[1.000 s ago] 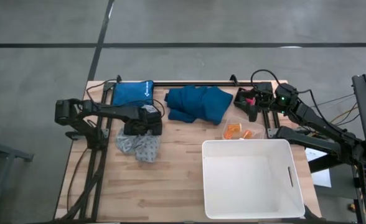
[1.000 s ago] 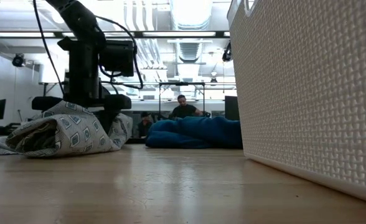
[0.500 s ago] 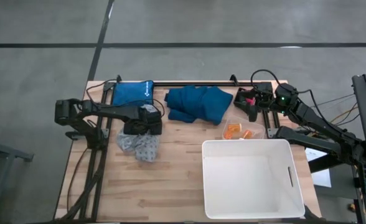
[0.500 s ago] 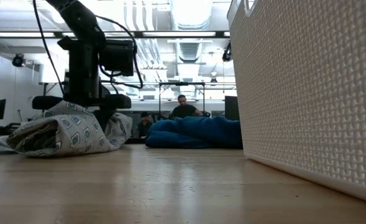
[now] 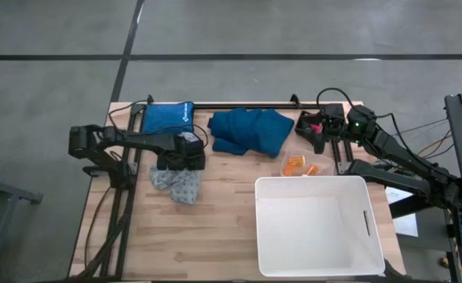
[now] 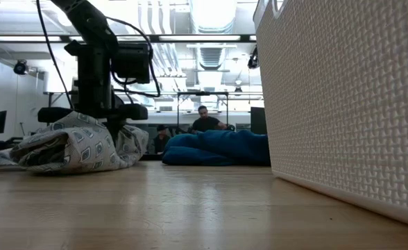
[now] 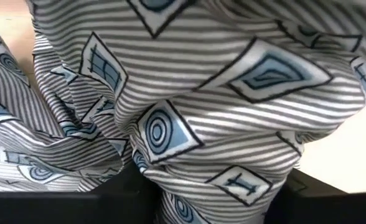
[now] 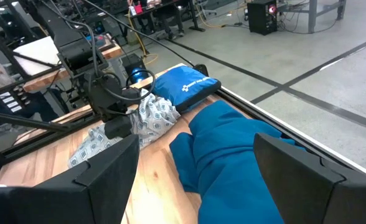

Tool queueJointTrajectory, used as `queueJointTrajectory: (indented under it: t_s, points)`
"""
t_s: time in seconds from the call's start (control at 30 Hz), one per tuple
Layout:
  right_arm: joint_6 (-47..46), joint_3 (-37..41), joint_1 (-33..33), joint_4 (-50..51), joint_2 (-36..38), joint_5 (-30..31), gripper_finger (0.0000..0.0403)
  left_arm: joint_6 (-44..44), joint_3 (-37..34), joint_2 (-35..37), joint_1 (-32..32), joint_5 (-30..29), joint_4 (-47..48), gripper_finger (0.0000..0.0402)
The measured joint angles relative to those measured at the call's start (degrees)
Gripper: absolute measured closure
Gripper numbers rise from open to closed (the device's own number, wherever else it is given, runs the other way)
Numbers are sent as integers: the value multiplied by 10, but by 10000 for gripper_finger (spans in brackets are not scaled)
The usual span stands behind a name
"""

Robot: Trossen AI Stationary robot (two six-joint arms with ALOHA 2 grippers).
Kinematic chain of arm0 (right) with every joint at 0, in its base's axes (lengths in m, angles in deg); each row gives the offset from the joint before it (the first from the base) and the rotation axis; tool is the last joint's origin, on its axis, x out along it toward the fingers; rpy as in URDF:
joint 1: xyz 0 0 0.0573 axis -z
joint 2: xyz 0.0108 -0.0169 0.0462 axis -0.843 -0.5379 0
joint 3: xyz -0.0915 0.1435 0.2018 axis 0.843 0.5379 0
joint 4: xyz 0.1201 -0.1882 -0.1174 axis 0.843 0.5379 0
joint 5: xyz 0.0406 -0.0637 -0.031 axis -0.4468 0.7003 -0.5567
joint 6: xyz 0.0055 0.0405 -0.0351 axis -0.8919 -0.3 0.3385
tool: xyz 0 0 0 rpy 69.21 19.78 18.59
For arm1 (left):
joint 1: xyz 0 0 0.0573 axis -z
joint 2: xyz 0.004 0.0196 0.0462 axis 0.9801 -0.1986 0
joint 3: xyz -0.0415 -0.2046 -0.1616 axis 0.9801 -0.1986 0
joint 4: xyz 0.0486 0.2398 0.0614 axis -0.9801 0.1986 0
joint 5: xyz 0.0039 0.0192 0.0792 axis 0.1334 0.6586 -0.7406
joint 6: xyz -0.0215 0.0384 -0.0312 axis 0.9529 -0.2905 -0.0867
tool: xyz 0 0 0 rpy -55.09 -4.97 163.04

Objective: Pick & place medical supplies in basket/bin
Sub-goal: Put the gray patterned patient gown into the white bin

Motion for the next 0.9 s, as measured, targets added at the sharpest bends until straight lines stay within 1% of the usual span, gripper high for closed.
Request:
queueJointTrajectory:
  t_s: [0.23,0.5,0.7,0.77,0.9]
  points:
    - [0,0,0,0,0,0,92,2,4,-1,0,1,-6,226]
    - [0,0,0,0,0,0,92,2,33,-2,0,8,-13,227]
    - [0,0,0,0,0,0,92,-2,63,-2,0,38,-13,227]
    - [0,0,0,0,0,0,92,-26,79,-2,0,46,-13,227]
    - [0,0,0,0,0,0,92,-97,115,5,-1,45,-12,231]
